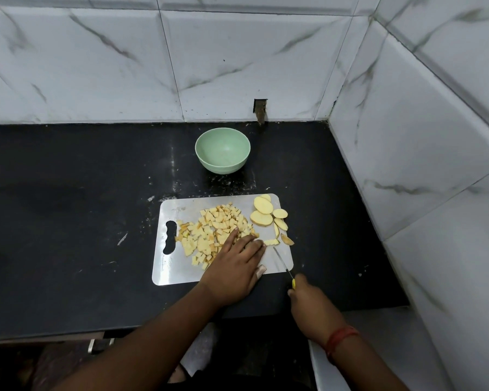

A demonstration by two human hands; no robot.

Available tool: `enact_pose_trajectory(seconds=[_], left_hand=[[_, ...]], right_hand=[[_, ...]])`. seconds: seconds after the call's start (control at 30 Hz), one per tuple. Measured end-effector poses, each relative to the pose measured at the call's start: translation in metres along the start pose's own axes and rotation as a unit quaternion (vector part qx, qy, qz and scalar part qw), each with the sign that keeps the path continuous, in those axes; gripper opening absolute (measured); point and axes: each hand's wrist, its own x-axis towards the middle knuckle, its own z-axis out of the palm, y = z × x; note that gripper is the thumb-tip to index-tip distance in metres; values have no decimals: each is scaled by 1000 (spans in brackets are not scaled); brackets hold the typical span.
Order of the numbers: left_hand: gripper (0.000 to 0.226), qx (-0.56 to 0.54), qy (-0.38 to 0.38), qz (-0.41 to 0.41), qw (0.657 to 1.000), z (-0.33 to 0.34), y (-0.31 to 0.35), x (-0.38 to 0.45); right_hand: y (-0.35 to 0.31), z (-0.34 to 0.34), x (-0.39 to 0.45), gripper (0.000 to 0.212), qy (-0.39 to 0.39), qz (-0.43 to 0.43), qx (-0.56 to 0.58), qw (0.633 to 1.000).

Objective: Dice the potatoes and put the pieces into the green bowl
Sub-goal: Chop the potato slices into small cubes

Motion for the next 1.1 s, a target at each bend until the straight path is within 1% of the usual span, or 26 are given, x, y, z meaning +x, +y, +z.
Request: enact_pose_trajectory(seconds=[0.07, 0.13, 0.27, 0.37, 0.5, 0.6, 0.93, 1.03, 1.1], left_hand=[[54, -4, 3, -1, 1000, 0, 0, 0], [55, -7, 7, -2, 1000, -1, 1, -1], [54, -6, 6, 1, 1000, 0, 0, -1], [54, -5, 3, 1, 1000, 1, 0, -1], [53, -5, 4, 2, 1000, 1, 0, -1], [54, -12, -4, 1, 1000, 1, -1, -1], [52, 0, 0, -10, 1000, 0, 1, -1], [51, 1, 6, -15, 1000, -3, -1, 2], [48, -4, 12, -21, 1000, -3, -2, 5]], right_hand=[[-2, 0, 1, 18, 17, -11, 6, 1000], [-6, 0, 4, 19, 23, -18, 1, 1000], [-11, 0, 11, 8, 29, -25, -13, 999], [-12, -1, 13, 7, 22, -24, -18, 999], [-15, -1, 14, 10, 11, -19, -21, 1000], [-18, -1, 17, 6, 5, -19, -13, 1000], [-23, 0, 19, 7, -29, 6, -9, 1000], [-15, 3, 10, 13, -37, 11, 5, 999], [-11, 0, 7, 14, -38, 14, 17, 999]])
